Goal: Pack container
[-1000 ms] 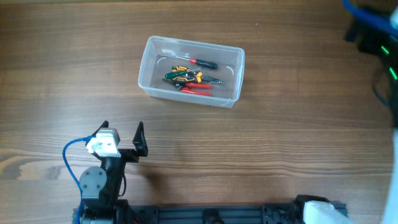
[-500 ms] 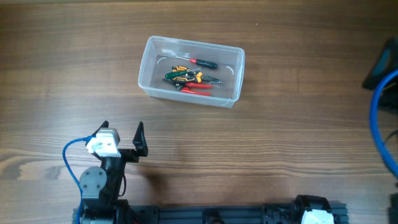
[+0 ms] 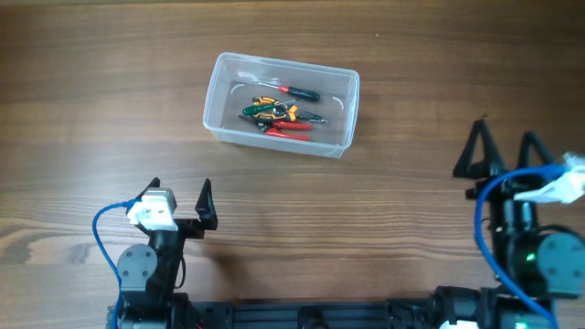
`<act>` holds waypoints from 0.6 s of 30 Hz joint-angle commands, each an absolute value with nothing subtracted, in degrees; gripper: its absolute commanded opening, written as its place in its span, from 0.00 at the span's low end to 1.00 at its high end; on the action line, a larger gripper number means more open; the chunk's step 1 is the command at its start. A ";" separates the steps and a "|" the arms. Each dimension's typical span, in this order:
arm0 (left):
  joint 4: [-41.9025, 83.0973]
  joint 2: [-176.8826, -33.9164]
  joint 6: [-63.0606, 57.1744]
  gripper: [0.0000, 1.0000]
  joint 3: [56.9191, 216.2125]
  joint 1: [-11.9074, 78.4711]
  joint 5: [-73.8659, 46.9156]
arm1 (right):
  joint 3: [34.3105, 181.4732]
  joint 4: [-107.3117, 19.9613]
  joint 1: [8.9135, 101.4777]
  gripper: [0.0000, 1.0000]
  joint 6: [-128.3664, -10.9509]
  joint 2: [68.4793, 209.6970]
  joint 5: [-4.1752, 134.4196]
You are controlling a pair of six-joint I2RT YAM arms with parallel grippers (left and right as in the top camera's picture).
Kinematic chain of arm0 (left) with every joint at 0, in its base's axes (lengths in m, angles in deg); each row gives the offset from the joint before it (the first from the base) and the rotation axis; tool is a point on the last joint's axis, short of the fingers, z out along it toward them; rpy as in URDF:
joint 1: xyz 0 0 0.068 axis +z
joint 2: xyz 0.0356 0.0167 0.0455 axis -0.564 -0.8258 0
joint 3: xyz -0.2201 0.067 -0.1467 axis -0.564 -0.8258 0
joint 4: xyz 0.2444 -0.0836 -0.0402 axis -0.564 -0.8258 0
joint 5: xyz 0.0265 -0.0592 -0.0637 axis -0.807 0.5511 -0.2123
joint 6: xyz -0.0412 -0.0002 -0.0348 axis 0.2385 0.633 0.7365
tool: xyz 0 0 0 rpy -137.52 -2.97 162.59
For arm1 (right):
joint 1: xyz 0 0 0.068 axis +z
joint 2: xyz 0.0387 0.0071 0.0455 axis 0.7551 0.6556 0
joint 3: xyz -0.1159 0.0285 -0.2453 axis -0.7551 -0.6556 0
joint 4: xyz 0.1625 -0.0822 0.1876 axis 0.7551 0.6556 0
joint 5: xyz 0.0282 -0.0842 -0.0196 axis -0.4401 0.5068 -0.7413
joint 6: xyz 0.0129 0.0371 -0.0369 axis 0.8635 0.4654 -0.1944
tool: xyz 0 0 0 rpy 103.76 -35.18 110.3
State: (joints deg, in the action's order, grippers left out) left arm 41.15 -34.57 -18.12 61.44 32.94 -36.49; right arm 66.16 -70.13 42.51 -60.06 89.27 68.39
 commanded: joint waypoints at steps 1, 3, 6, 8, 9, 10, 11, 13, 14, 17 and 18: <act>41.33 -34.03 -19.28 1.00 60.88 33.38 -35.57 | 58.99 -72.93 42.70 1.00 -57.46 83.08 67.12; 41.33 -34.03 -19.28 1.00 60.88 33.38 -35.57 | 56.43 -73.21 42.70 1.00 -59.47 81.13 67.08; 41.33 -34.03 -19.28 1.00 60.88 33.38 -35.57 | 53.94 -73.26 42.70 1.00 -63.54 79.76 66.86; 41.33 -34.03 -19.28 1.00 60.88 33.38 -35.57 | 52.54 -73.28 42.70 1.00 -66.75 79.65 66.88; 41.33 -34.03 -19.28 1.00 60.88 33.38 -35.57 | 51.97 -73.24 42.70 1.00 -67.69 79.65 66.88; 41.33 -34.03 -19.28 1.00 60.88 33.38 -35.57 | 51.18 -73.26 42.70 1.00 -68.70 79.65 66.84; 41.33 -34.03 -19.28 1.00 60.88 33.38 -35.57 | 50.38 -73.24 42.70 1.00 -68.98 79.65 66.88; 41.33 -34.03 -19.28 1.00 60.88 33.38 -35.57 | 49.00 -73.24 42.70 1.00 -69.48 79.54 66.75; 41.33 -34.03 -19.28 1.00 60.88 33.38 -35.57 | 48.15 -73.28 42.70 1.00 -69.66 79.47 66.64; 41.33 -34.03 -19.28 1.00 60.88 33.38 -35.57 | 45.89 -73.67 42.70 1.00 -69.66 78.34 66.64; 41.33 -34.03 -19.28 1.00 60.88 33.38 -35.57 | 45.22 -73.67 42.70 1.00 -69.66 77.51 66.64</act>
